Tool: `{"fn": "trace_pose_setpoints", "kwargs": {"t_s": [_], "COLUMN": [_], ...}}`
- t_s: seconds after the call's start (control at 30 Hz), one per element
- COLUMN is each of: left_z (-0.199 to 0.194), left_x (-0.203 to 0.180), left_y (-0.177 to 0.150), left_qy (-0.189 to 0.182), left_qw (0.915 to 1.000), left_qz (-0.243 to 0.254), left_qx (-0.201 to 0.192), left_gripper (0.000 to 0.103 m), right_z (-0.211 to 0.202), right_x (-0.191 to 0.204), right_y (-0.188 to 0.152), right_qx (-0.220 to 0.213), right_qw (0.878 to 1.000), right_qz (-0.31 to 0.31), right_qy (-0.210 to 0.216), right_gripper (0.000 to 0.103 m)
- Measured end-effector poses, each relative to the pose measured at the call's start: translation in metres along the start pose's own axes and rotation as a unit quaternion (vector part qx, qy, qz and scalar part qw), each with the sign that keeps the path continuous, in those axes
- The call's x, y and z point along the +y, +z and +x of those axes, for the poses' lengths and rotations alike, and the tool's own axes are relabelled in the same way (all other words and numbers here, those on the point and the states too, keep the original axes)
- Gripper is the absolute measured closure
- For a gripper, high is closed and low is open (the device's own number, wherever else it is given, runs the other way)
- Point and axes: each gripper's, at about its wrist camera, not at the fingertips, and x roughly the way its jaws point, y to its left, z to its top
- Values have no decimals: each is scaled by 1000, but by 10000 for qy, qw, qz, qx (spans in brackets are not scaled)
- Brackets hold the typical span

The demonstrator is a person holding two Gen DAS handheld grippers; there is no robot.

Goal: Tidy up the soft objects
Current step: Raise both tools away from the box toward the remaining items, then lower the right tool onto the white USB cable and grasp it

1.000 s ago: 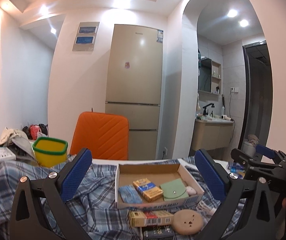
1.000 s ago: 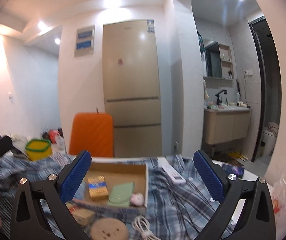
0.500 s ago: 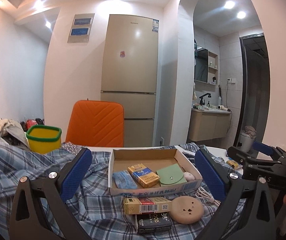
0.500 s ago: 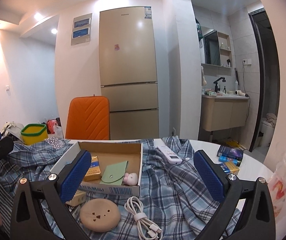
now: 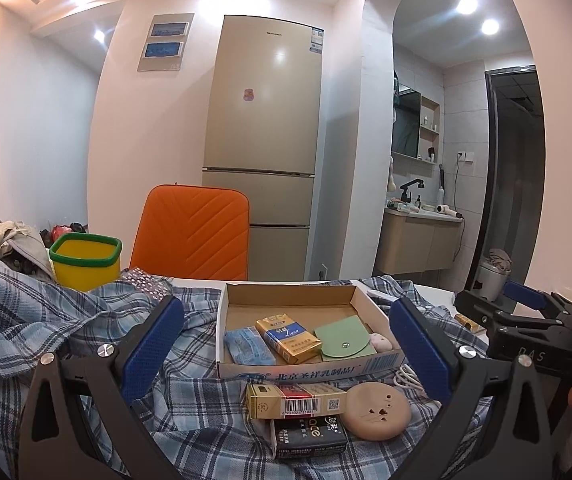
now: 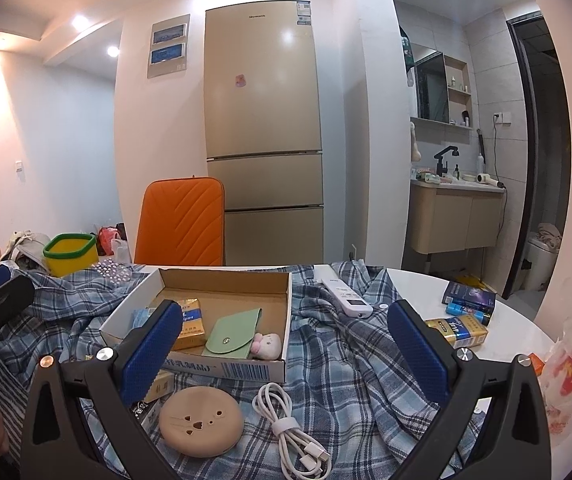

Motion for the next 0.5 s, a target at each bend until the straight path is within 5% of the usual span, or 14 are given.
{"fn": "trace_pose_setpoints", "kwargs": {"t_s": [0.17,0.43,0.5], "left_z": [3,8,10], "left_x": [-1,2,1], "left_y": [-1,-1,-2], "left_qy": [3,-30,-34], "left_qw": [10000,9997,9997], "left_qz": [19,-26,-10], "left_qx": [76,224,256], "left_gripper": [1,1,1], "right_z": [9,39,47], "right_x": [-2,-7,-6], "right_y": [1,-10,-15], "right_qx": [279,1291,1571], "right_qw": [9996,9912,9868], "right_qz": [-2,-212,-321], "right_qy": [23,211,242], "right_gripper": [0,1,11]}}
